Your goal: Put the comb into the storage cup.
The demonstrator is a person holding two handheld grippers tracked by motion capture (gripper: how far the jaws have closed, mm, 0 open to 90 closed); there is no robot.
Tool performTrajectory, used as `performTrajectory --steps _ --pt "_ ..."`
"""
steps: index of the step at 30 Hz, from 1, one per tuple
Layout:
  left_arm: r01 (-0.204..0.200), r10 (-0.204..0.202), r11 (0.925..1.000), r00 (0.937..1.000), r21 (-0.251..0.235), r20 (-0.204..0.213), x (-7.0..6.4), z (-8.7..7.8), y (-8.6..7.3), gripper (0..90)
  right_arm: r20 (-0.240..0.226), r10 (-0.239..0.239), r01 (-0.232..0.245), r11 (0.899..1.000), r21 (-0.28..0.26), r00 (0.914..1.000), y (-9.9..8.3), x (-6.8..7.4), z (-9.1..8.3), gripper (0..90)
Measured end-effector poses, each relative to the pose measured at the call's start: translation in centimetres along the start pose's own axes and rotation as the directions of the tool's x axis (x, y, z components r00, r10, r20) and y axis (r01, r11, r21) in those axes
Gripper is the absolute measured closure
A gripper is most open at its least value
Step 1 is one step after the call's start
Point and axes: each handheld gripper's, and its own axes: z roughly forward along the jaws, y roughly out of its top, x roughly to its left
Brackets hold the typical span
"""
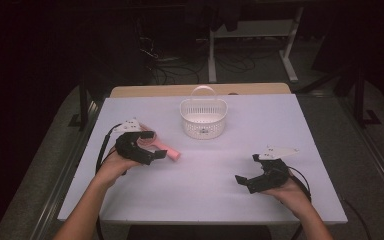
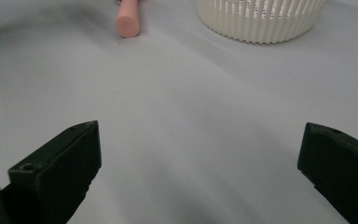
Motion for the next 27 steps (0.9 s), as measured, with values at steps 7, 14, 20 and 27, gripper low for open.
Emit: performTrajectory --steps 7,14,20,27 --pt "0.001 -0.001 1.0 1.0 -0.003 -0.006 0.2 0.5 0.7 6.1 -0.003 0.002 -0.002 1.0 0.003 1.0 0.0 0.0 0.1 0.0" --pt "0.01 -0.01 0.9999 0.9999 0.003 -0.013 0.3 1.2 1.2 12.2 -0.001 0.001 -0.001 1.0 0.002 1.0 0.0 0.0 0.0 0.0" --pt "0.002 -0.002 0.9999 0.9998 0.012 -0.022 0.5 1.6 1.3 15.8 0.0 -0.003 0.003 1.0 0.006 1.0 0.0 0.0 0.1 0.0" --pt "0.0 0.001 0.9998 0.9995 0.02 -0.032 0.6 2.3 1.4 27.2 0.003 -0.005 0.005 1.0 0.004 1.0 0.0 0.0 0.1 0.0"
